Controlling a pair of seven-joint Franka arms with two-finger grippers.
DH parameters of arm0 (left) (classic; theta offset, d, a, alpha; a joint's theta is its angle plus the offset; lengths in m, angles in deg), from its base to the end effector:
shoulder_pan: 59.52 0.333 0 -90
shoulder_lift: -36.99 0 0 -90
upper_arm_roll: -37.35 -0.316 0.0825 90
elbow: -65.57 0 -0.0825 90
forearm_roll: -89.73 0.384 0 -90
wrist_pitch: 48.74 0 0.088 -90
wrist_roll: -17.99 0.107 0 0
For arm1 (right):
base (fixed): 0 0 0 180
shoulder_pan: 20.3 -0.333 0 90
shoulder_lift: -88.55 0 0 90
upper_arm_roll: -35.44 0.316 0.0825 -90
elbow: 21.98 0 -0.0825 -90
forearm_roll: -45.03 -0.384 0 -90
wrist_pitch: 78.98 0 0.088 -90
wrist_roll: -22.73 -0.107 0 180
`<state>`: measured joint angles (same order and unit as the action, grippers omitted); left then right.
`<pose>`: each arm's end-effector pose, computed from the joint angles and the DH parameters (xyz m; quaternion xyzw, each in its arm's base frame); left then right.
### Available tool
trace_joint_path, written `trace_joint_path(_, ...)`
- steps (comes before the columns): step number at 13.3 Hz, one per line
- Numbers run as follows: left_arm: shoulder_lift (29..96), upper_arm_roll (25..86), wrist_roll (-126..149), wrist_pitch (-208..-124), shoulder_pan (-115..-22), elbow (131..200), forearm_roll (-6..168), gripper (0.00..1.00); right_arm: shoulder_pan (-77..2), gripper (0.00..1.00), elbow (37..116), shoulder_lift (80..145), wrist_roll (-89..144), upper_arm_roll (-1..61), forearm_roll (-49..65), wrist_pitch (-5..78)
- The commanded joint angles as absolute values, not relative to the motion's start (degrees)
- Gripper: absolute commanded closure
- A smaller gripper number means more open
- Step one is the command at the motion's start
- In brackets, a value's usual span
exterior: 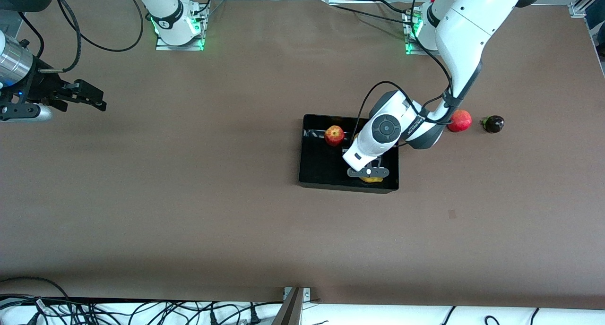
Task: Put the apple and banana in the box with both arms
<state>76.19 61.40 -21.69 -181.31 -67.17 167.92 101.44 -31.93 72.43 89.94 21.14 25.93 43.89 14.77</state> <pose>0.5604 -0.3205 0.1893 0.9967 0.0328 -0.0706 0.0237 0.5640 0.0239 0.5803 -0.9998 -0.0038 0.0180 0.0073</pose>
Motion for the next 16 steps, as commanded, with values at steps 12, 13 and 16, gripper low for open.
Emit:
trace_joint_path(12,40.88,46.69,-26.49,-149.13,-66.64,167.08,88.42,0.00,-31.20,0.00,71.27,90.48,20.97,26.82,45.47,14.53)
trace_joint_path(13,38.33,44.32,-24.66,-147.28,-66.72,167.08,88.41,0.00,-31.20,0.00,71.27,90.48,20.80,26.82,45.47,14.53)
trace_joint_path(16,31.99,36.58,-10.72,-138.77,-66.64,164.46,88.67,0.00,-31.20,0.00,71.27,90.48,20.80,26.82,45.38,14.53)
